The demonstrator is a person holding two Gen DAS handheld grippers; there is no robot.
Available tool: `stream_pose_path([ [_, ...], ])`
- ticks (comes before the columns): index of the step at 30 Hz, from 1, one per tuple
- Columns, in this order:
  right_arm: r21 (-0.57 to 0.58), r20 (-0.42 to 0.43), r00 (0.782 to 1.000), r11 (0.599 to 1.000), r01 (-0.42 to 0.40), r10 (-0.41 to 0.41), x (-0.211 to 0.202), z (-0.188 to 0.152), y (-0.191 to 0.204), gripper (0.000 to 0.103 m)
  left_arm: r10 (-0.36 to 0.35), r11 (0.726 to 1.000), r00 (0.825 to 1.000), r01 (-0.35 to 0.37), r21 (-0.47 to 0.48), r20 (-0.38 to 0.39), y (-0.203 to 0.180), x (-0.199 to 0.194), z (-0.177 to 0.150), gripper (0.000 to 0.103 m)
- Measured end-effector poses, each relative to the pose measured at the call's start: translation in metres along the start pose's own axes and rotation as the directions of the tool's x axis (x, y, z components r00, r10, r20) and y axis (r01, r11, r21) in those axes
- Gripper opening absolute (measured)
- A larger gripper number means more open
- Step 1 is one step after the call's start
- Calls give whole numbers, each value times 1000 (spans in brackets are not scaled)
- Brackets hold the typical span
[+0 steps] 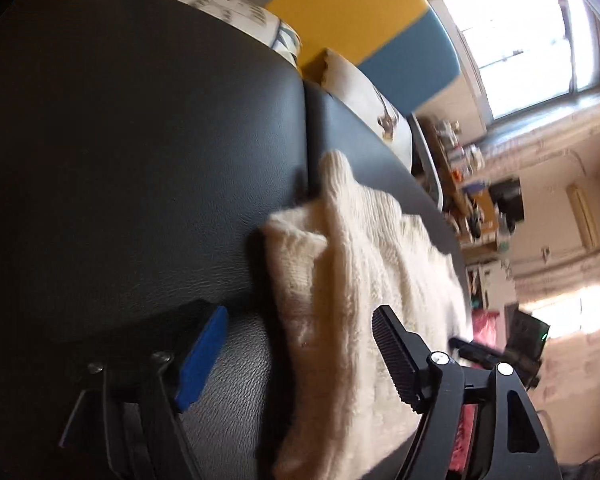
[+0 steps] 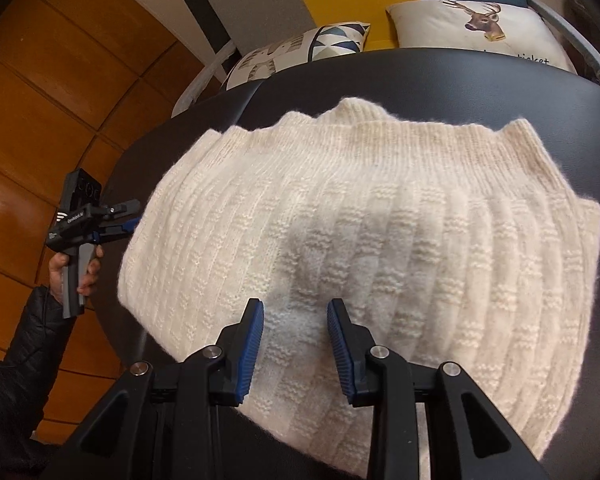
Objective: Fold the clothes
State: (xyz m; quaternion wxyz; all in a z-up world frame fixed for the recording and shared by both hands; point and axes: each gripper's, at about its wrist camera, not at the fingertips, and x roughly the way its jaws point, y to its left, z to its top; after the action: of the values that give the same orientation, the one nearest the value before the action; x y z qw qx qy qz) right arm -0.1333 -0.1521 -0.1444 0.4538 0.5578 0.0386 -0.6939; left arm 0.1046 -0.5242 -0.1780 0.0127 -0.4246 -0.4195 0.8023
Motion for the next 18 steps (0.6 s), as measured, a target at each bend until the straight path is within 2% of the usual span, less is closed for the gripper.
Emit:
stream_pose_path([
  [3, 32, 41, 998, 999, 36, -38, -13, 1, -15, 33, -23, 999, 1000, 23, 26, -4, -8, 10, 3, 85],
  [6, 69, 74, 994, 994, 80, -85, -24, 2, -31, 36, 10, 995, 1000, -11, 98, 17, -21, 17, 2, 86],
  [10, 90, 90, 978, 980, 179, -187, -27, -3, -48, 39, 42, 987, 998, -49, 156, 49, -30, 24, 5, 88],
  [13, 84, 103, 979, 982, 167, -175, -20, -4, -51, 39, 58, 985, 997, -66, 159, 51, -34, 30, 6, 89],
  [15, 79, 111, 980, 984, 158, -166, -15, -4, -52, 45, 64, 985, 997, -70, 157, 43, -35, 31, 6, 89],
  [18, 87, 132, 981, 987, 135, -145, -13, -6, -51, 46, 71, 986, 997, -76, 146, 36, -35, 32, 7, 89],
])
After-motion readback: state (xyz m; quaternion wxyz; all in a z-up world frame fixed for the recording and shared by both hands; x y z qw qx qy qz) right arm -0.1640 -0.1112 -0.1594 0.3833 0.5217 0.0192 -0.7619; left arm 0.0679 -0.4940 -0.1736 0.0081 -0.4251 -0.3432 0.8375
